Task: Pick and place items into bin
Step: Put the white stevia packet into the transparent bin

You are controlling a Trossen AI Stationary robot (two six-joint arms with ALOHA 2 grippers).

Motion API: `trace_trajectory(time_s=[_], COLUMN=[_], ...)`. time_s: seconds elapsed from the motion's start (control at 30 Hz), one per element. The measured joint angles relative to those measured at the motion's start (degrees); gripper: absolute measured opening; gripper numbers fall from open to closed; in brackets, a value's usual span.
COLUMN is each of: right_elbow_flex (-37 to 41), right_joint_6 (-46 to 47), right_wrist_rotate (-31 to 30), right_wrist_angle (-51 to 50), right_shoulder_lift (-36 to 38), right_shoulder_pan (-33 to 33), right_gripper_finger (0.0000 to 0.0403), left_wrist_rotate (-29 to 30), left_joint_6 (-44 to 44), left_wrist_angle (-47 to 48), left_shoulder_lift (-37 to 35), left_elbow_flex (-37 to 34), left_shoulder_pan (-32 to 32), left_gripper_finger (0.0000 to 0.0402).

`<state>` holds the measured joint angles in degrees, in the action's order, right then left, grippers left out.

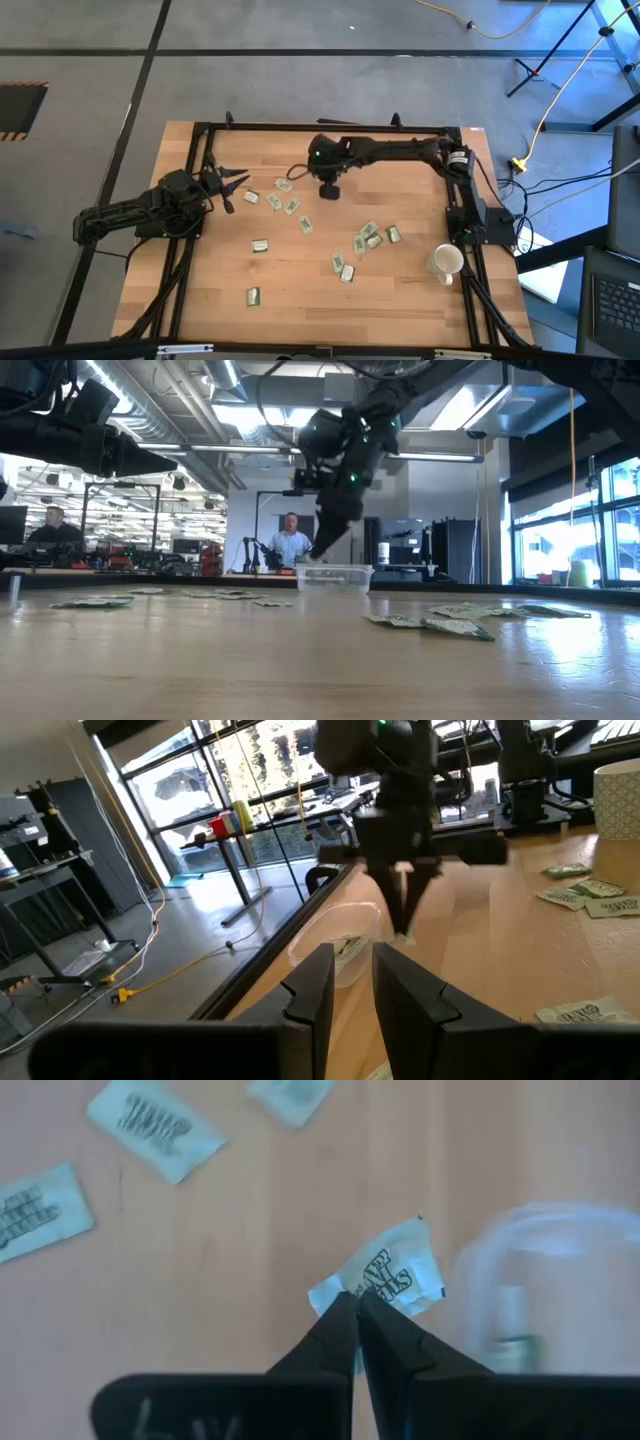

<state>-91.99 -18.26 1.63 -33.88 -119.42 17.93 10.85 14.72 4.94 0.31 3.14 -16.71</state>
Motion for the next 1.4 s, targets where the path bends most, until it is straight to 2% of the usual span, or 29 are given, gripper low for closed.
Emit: trace_trajectory(time_s=[0.23, 0.5, 0.87, 1.2, 1.3, 1.4], right_elbow_flex=[-6.2, -3.7, 1.6, 2.3, 2.3, 2.3], right_joint_6=[0.0, 2.8, 2.8, 3.1, 3.2, 3.2], right_wrist_rotate=[-1.0, -1.0, -0.5, -0.5, -0.5, -0.5], right_wrist_angle=[-5.1, -4.9, -1.0, -1.7, -1.7, -1.8], right_shoulder_lift=[0.2, 0.2, 0.2, 0.2, 0.2, 0.2], right_shoulder_pan=[6.2, 12.0, 12.6, 12.6, 12.6, 12.6], right_gripper_finger=[0.0017, 0.0016, 0.0016, 0.0017, 0.003, 0.0059], left_wrist_rotate=[0.0, 0.0, 0.0, 0.0, 0.0, 0.0], left_joint_6=[0.0, 0.0, 0.0, 0.0, 0.0, 0.0], left_wrist_angle=[0.0, 0.0, 0.0, 0.0, 0.0, 0.0], left_shoulder_lift=[0.0, 0.0, 0.0, 0.0, 0.0, 0.0], left_elbow_flex=[0.0, 0.0, 0.0, 0.0, 0.0, 0.0], left_shoulder_pan=[0.0, 0.0, 0.0, 0.0, 0.0, 0.0], left_gripper_finger=[0.0068, 0.0068, 0.0068, 0.0068, 0.0068, 0.0068])
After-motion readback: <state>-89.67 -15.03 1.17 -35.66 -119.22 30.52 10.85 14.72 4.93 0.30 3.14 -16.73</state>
